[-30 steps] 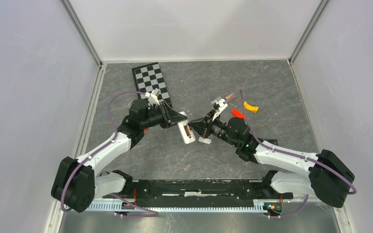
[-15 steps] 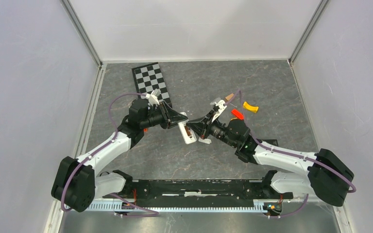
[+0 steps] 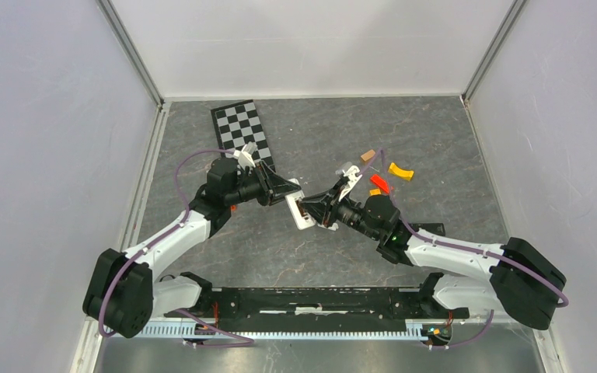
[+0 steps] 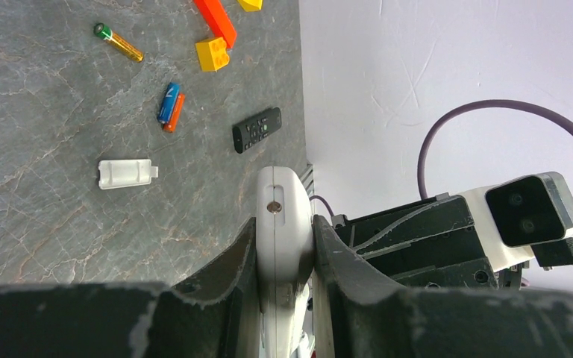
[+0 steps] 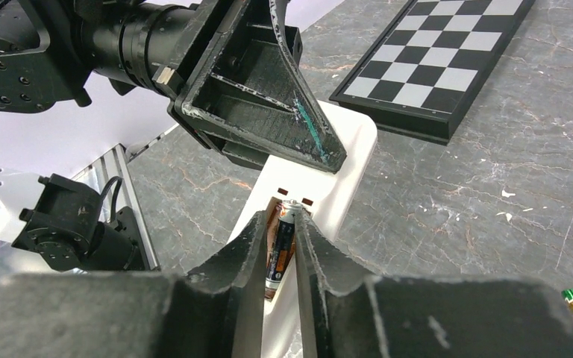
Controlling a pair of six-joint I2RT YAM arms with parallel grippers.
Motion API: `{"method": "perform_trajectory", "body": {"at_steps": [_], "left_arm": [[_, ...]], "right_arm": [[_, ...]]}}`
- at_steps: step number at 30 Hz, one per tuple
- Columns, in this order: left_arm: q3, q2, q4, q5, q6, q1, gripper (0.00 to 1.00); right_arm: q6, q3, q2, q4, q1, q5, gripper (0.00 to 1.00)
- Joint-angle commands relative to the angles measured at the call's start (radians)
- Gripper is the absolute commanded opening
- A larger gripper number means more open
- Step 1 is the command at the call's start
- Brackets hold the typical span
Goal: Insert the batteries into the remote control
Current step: Load the battery into the remote control.
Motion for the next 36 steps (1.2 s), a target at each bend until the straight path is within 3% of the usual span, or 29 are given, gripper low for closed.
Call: {"method": "perform_trajectory", "body": {"at_steps": [1,11,13,21,29,36], "left_arm": [[0.015,-0.007,0.054,0.029,-0.033,0.007,0.02],[0.017,0.006,0.026,0.012,0.010,0.008,0.02],[0.019,0.006,0.012,-0.001,0.041,0.009,0.02],[0.009,0.007,0.075,-0.035,0.093,0.014,0.02],[0.003,0.005,0.210,-0.050,0.068,0.016,0.02],[0.003,0.009,0.281,-0.062,0.024,0.016,0.02]], "right_arm": [[-0.024,-0.006,-0.010,-0.001,0.005,-0.013,0.27],[0.039,0.050,-0.046,-0.103,0.005,-0.014,0.39],[0.109,0.058,-0.078,-0.138,0.003,-0.003,0.56],[0.354,0.041,-0.156,-0.172,-0.005,0.037,0.97],[0.817,-0.018,-0.214,-0.282,-0.005,0.190,0.98],[0.969,0.024,-0.144,-0.305,-0.005,0.192,0.98]]}}
